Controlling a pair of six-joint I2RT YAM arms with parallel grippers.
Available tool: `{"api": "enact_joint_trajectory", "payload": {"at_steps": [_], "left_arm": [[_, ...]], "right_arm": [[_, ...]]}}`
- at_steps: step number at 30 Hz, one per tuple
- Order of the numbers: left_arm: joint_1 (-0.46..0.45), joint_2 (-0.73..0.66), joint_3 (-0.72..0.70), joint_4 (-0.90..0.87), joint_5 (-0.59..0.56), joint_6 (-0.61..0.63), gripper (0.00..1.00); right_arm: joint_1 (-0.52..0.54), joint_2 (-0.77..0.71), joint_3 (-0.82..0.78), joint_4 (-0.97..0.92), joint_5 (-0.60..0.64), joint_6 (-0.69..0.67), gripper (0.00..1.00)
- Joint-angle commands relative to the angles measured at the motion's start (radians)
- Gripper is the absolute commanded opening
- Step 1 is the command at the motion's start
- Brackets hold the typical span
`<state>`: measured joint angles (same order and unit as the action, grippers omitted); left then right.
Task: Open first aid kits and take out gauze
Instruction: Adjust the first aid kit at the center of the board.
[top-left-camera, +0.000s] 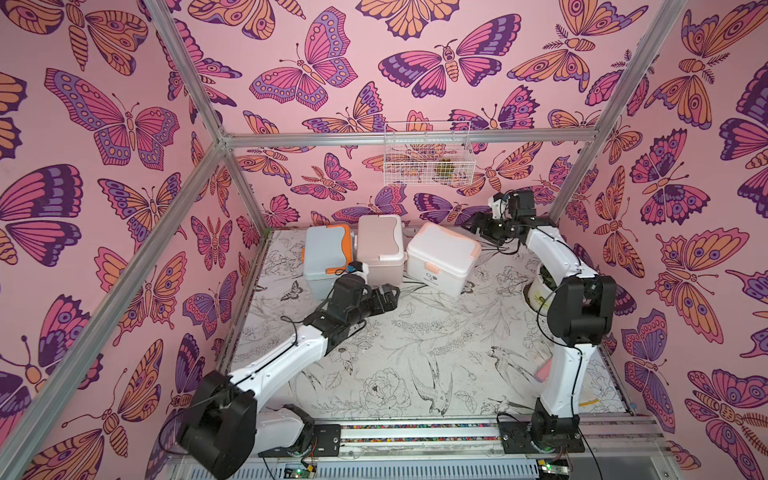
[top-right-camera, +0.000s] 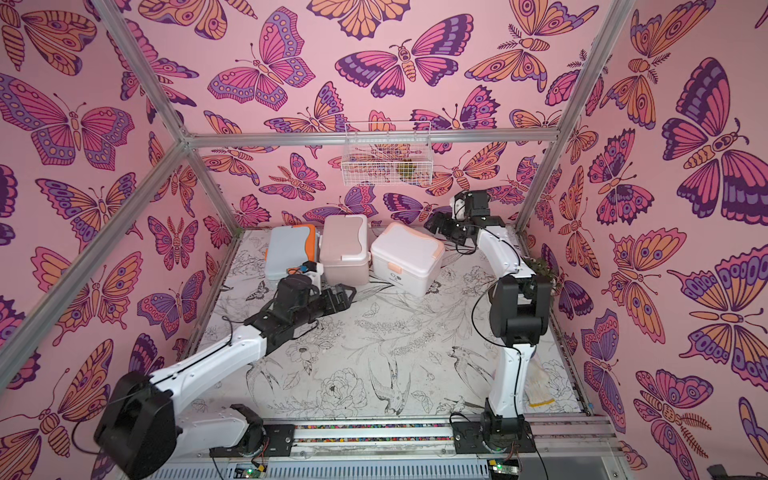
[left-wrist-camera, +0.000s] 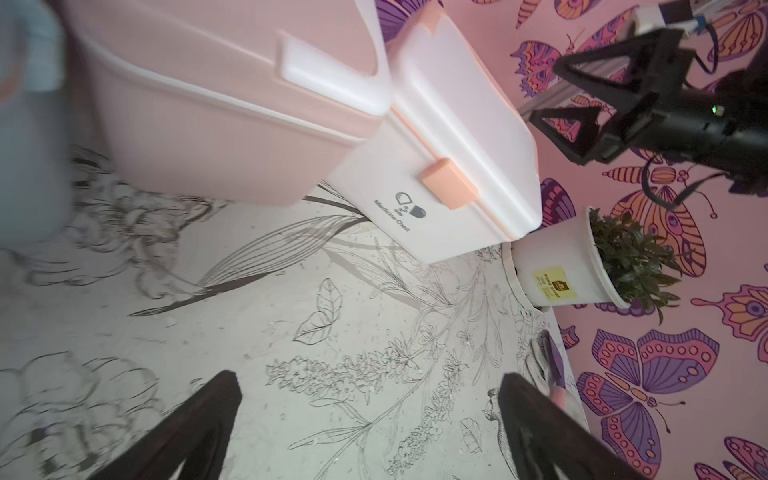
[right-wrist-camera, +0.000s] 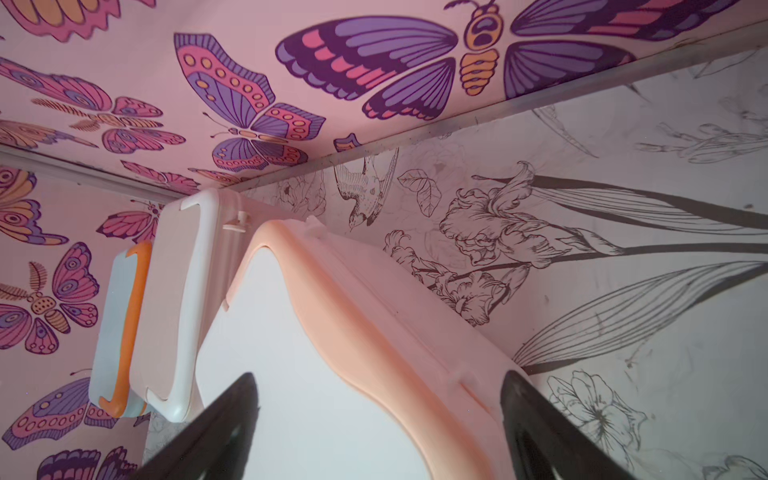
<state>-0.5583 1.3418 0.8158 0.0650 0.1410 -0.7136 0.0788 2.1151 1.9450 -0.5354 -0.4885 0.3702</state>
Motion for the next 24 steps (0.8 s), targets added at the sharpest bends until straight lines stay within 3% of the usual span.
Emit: {"api": "enact_joint_trajectory", "payload": {"at_steps": [1,6,14,16,19,24], "left_arm": [[-0.024,0.096,0.072,0.03,0.062,-0.019,0.99],[-0.028,0.183,0.152,0.055,0.081,-0.013,0.99],[0.0,0.263,0.218,0.05,0.134,-0.003,0.99],[0.012,0.288,0.229,0.065,0.178,-0.01,0.99],[0.017,0.325,0.256,0.079,0.239,-0.012,0.99],[0.015,0.385,0.305,0.103,0.346,-0.038,1.0]], "right_arm": [[0.037,0.048,0.087,-0.179,0.004,-0.103,0.9],[0.069,0.028,0.015,-0.227,-0.009,-0.148,0.88],[0.16,-0.279,-0.393,-0.124,-0.02,-0.163,0.88],[0.161,-0.325,-0.447,-0.103,0.034,-0.125,0.91],[0.161,-0.33,-0.431,-0.114,0.11,-0.105,0.99],[0.16,-0.257,-0.37,-0.064,0.179,-0.061,0.99]]}}
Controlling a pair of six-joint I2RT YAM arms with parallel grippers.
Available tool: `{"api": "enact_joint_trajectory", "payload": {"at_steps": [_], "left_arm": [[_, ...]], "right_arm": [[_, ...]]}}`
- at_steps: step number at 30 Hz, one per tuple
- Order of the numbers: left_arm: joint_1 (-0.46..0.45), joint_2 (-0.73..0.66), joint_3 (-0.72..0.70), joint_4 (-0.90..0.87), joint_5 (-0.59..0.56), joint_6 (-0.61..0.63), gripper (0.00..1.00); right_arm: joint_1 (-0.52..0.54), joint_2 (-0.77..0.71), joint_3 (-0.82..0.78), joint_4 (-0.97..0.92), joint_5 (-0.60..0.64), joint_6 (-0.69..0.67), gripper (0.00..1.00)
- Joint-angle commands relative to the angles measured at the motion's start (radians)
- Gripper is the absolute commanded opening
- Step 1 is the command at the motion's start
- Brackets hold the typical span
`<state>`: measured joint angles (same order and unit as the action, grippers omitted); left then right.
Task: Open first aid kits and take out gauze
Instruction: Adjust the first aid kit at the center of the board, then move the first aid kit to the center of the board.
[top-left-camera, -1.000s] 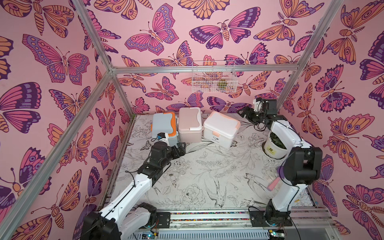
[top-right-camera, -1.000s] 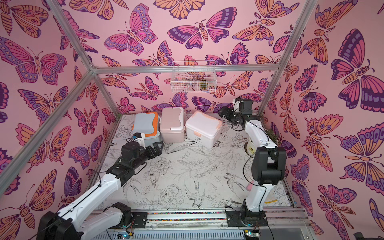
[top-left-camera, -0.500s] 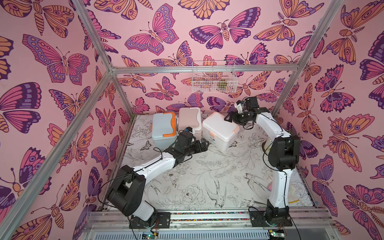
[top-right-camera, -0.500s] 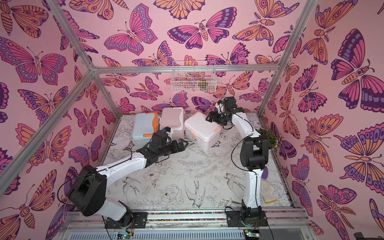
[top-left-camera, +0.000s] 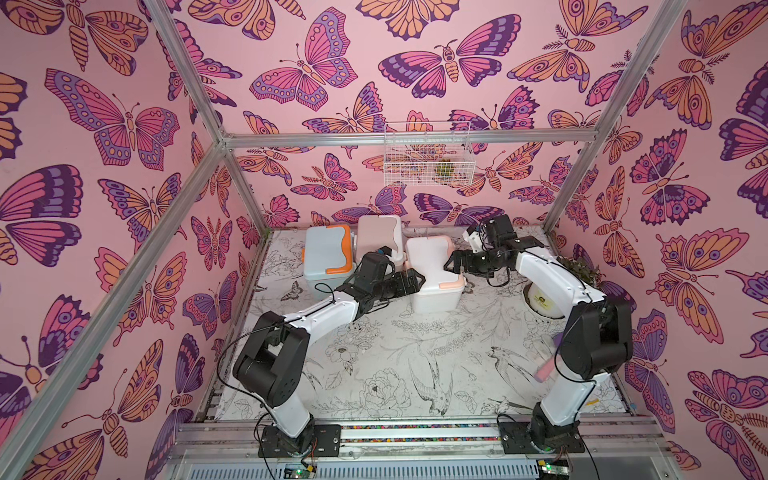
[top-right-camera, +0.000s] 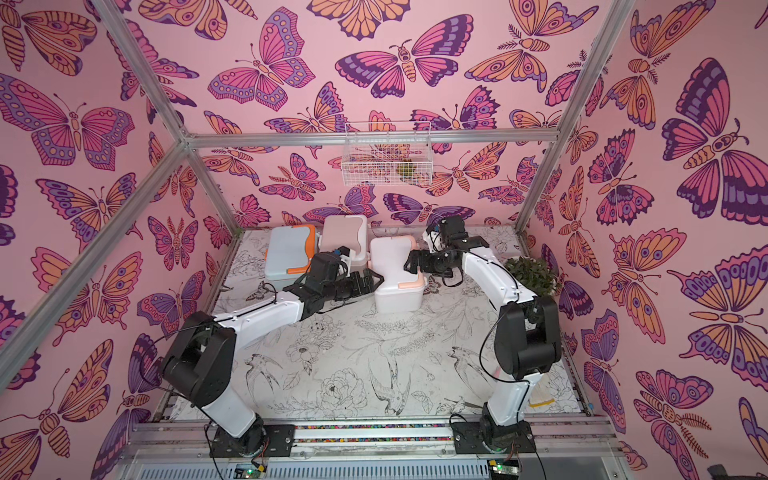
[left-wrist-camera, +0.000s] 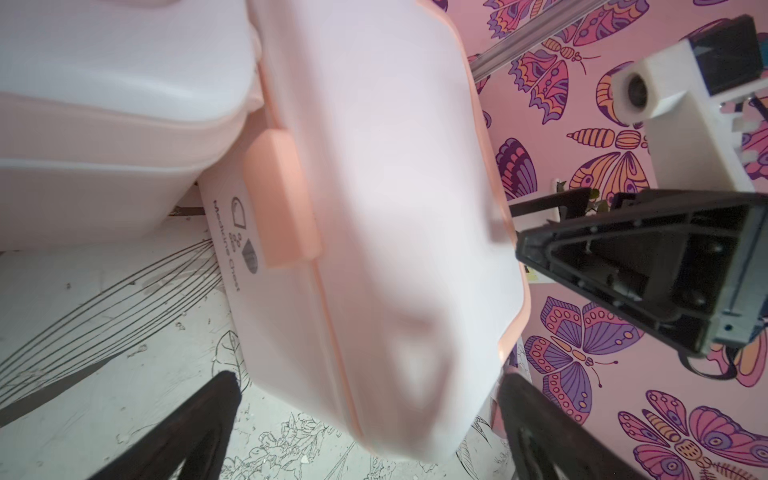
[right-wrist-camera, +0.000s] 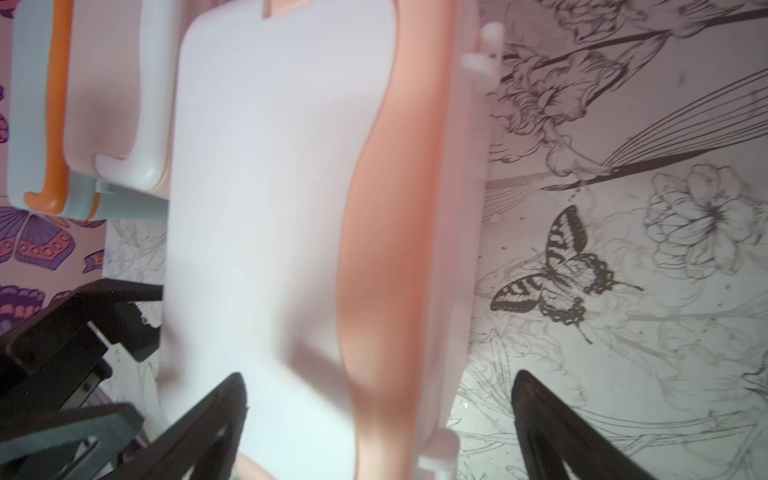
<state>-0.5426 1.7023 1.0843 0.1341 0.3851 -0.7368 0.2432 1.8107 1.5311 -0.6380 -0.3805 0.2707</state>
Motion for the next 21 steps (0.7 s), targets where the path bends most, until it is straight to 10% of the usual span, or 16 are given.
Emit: {"api": "enact_joint_trajectory", "payload": {"at_steps": [1,21], "left_arm": [[-0.003,0.032,0.041,0.04,0.119,-0.02,1.0],[-0.186,-0.118,-0.149,0.162,0.193,-0.111,0.88]], "right_arm": [[-0.004,0.071,0.058,0.044,0.068,0.046,0.99],[0.183,-0.32,-0.411,0.089,0.052,0.171,0.98]]}}
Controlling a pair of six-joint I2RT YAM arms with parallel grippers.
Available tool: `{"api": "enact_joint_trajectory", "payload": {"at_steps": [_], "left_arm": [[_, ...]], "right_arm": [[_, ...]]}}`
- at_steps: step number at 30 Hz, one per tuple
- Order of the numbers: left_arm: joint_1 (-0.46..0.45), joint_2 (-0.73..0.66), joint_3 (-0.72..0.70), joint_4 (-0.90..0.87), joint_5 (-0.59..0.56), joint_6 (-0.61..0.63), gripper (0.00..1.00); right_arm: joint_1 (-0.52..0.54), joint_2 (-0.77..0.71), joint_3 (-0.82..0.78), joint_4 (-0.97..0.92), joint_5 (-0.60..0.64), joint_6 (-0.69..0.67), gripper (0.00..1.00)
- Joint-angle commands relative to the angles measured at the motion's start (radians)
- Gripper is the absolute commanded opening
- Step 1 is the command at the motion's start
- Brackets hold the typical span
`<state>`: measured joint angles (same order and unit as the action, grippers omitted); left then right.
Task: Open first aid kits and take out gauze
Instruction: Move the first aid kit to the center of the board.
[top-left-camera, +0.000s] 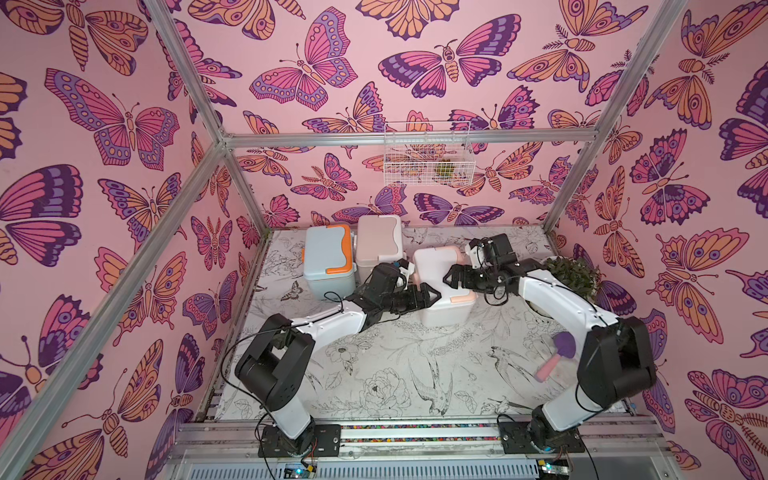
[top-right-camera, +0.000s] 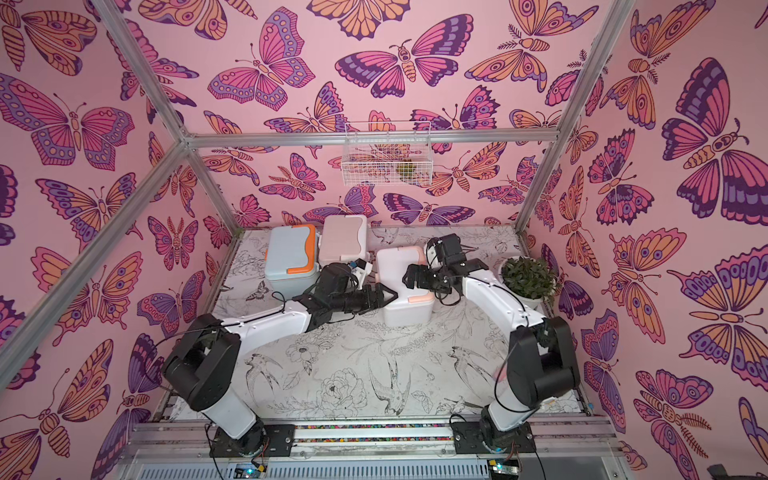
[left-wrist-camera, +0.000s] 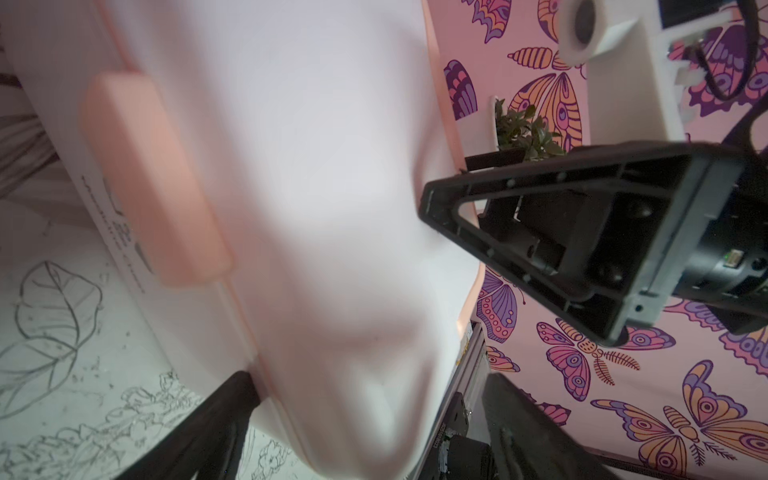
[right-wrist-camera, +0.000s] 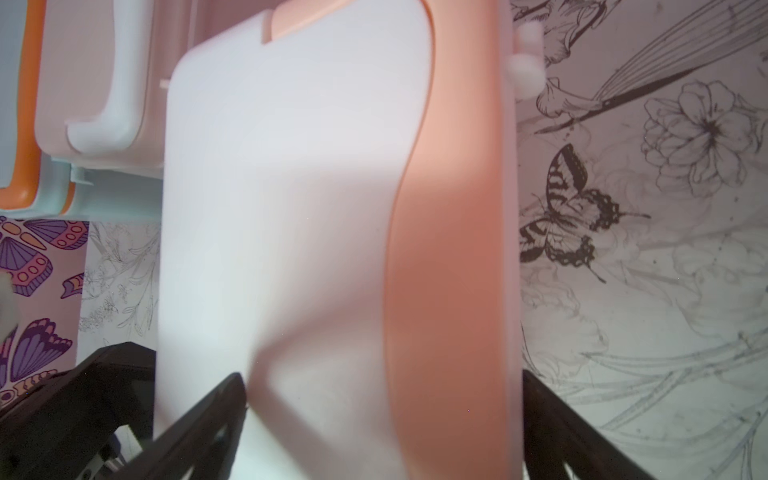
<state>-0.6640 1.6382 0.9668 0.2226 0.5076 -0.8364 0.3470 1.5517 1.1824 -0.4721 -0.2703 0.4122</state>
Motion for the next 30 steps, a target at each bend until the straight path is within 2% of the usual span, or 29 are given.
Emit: {"api": "enact_joint_trajectory", "payload": {"at_steps": [1,7,12,14,20,23,25,27,30], "left_arm": [[-0.083,-0.073,-0.056,0.073,0.065,-0.017,0.88],[-0.166,-0.19,-0.181,0.061,0.008,-0.045,0.91],[-0.166,-0.326,-0.228,-0.078,-0.082,-0.001,1.0],[-0.163,-0.411,-0.245,-0.132,-0.134,0.02,1.0],[-0.122,-0.524,-0.244,-0.306,-0.243,0.068,1.0],[-0.097,-0.567,-0.285,-0.266,-0.245,0.075,1.0],[-0.066,-0.583,-0.315,-0.212,-0.229,0.066,1.0],[-0.016,-0.574,-0.342,-0.14,-0.183,0.033,1.0],[0.066,-0.5,-0.385,0.072,-0.034,-0.087,0.99]], "right_arm": [[0.09,-0.092,-0.092,-0.087,-0.047,0.033,0.98],[0.109,-0.255,-0.239,-0.163,-0.004,0.062,0.99],[0.107,-0.349,-0.23,-0.296,0.177,0.078,0.99],[0.107,-0.394,-0.23,-0.313,0.264,0.094,0.99],[0.104,-0.486,-0.196,-0.303,0.372,0.085,0.99],[0.098,-0.499,-0.157,-0.294,0.351,0.061,0.99],[0.098,-0.495,-0.127,-0.282,0.29,0.032,0.99],[0.098,-0.493,-0.121,-0.239,0.194,0.001,0.99],[0.118,-0.478,-0.119,-0.173,0.109,-0.004,0.88]]}}
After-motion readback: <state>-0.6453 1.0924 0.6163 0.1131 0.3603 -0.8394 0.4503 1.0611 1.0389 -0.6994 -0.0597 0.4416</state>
